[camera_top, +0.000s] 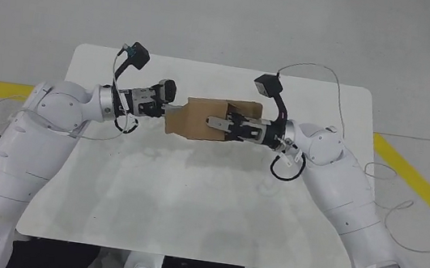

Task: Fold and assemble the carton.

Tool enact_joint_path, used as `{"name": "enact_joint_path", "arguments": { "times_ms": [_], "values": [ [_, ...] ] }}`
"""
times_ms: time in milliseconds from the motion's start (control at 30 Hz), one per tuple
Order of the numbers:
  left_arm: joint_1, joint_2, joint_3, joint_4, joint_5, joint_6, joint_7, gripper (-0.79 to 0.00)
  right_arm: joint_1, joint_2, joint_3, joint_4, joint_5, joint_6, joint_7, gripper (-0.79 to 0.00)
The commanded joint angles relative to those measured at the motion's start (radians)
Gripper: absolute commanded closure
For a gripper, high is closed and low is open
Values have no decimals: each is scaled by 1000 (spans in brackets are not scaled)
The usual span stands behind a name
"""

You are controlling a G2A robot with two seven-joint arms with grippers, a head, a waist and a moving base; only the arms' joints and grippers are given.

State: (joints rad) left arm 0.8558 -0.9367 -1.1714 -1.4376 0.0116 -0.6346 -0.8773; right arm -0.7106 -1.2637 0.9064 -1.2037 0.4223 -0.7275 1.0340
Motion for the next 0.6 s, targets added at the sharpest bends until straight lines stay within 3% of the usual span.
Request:
{"name": "enact_joint_path", "arguments": {
  "times_ms": [0, 567],
  "values": [
    [0, 0, 0, -2, -1, -2, 1, -785, 0, -2, -5, 1, 3, 1, 3, 0],
    [4, 2, 1, -5, -6, -4, -3, -785, 7, -11, -14, 13, 16, -2, 14, 0]
  ]
}}
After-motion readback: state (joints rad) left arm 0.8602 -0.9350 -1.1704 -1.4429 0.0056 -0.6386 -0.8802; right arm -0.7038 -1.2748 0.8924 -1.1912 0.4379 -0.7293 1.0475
